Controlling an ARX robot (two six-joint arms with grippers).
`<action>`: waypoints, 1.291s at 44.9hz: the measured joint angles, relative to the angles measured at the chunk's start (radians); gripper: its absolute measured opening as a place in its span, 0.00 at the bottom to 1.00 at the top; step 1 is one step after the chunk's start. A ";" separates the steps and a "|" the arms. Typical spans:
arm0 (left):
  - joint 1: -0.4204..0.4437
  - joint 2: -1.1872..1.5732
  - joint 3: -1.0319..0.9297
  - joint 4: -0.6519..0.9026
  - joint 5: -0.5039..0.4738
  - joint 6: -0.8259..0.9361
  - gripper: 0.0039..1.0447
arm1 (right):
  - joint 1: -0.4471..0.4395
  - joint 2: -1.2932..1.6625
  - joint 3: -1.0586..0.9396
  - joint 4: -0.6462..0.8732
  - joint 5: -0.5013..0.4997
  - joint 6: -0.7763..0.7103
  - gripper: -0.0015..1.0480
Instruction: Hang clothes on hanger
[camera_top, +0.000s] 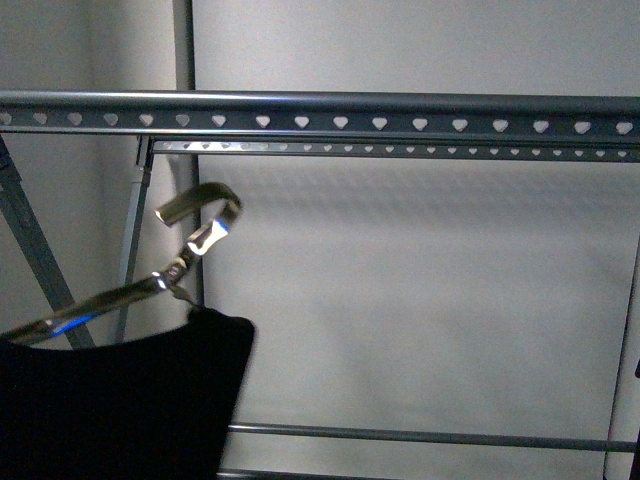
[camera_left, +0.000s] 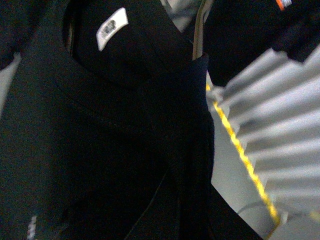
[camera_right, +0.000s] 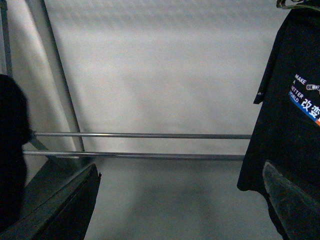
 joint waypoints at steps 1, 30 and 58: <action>-0.005 0.021 0.029 -0.054 0.000 0.080 0.04 | 0.000 0.000 0.000 0.000 0.000 0.000 0.93; -0.294 0.388 0.666 -0.528 0.207 0.991 0.04 | 0.000 0.000 0.000 0.000 0.000 0.000 0.93; -0.303 0.389 0.666 -0.484 0.216 0.968 0.04 | 0.000 0.000 0.000 0.000 0.000 0.000 0.93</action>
